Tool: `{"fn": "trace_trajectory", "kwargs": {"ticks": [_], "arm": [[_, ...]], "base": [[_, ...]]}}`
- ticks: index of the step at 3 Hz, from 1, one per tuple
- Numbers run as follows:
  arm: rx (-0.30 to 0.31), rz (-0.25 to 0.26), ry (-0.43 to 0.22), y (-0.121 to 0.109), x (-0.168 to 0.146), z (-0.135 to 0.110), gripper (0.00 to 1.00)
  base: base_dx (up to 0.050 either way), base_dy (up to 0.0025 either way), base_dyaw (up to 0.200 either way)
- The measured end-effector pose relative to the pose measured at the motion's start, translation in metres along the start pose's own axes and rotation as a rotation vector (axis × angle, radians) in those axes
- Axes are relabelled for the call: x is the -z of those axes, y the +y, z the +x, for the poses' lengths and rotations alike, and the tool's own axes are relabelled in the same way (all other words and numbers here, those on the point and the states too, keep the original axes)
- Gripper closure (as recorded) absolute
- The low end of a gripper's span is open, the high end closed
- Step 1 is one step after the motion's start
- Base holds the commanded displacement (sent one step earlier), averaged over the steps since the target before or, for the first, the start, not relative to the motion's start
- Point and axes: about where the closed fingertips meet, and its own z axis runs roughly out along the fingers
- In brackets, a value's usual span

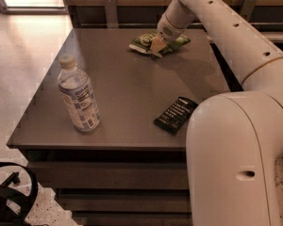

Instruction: Pick green jalapeno chip bag

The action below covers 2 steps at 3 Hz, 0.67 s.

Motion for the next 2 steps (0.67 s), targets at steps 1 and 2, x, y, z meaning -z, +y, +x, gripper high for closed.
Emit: {"fn": "trace_trajectory", "kwargs": {"ticks": [1, 2], "arm": [[0.039, 0.016, -0.068, 0.010, 0.027, -0.010, 1.00], [0.086, 0.056, -0.125, 0.028, 0.064, -0.023, 1.00]], "base": [[0.000, 0.00000, 0.000], [0.000, 0.00000, 0.000]]}}
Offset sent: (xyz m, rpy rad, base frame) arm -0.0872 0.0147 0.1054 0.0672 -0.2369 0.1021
